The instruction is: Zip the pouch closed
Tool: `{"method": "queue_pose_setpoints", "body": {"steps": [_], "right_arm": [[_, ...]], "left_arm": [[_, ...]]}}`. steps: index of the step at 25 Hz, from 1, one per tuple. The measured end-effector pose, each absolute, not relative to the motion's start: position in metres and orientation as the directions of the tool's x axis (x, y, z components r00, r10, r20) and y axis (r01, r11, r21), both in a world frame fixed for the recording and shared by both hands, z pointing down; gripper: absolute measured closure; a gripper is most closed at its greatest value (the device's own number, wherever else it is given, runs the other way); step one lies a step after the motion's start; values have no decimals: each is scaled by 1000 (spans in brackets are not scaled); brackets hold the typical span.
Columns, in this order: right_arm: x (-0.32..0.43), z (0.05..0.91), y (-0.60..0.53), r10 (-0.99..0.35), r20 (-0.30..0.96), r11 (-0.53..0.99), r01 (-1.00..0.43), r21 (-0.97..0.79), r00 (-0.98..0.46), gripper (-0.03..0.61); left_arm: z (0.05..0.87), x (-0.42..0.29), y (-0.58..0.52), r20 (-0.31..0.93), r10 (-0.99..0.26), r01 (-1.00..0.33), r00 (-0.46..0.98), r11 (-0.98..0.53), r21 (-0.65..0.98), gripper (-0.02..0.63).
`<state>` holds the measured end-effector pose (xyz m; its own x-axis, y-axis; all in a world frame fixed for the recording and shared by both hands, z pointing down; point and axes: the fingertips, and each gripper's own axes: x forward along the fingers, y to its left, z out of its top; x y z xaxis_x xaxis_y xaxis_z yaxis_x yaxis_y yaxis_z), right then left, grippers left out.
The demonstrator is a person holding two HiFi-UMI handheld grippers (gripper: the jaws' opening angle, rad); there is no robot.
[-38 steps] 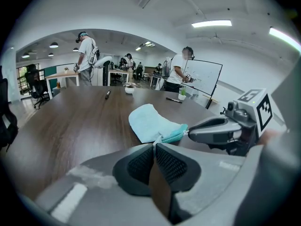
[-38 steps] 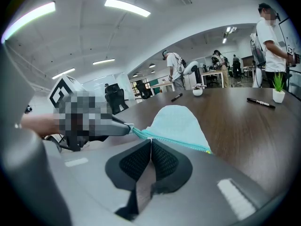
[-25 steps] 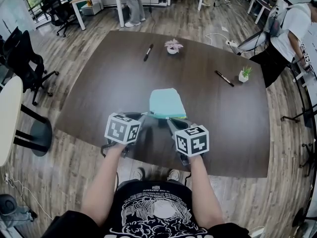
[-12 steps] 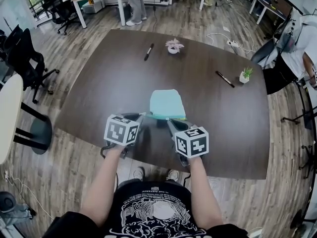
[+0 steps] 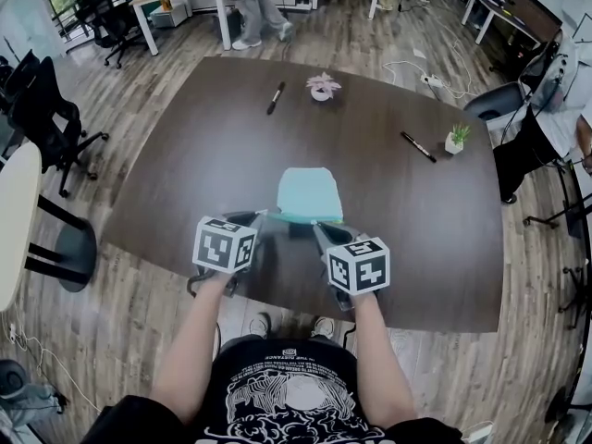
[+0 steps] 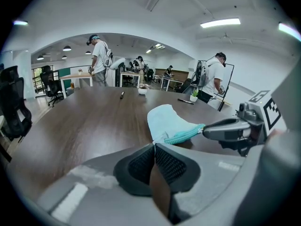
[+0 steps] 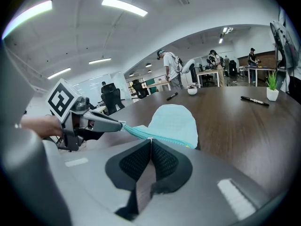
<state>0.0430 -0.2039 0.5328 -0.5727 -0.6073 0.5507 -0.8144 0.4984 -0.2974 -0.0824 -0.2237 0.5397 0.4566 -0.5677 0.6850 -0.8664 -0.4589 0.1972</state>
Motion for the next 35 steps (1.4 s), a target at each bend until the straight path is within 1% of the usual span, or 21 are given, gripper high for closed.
{"method": "queue_pose_setpoints", "body": {"steps": [35], "right_arm": [[58,538,-205,-627,563,455,-840,-296,-538,572]], "left_arm": [[548,-91,-231,694,-577,-885,430,-420,200,601]]}}
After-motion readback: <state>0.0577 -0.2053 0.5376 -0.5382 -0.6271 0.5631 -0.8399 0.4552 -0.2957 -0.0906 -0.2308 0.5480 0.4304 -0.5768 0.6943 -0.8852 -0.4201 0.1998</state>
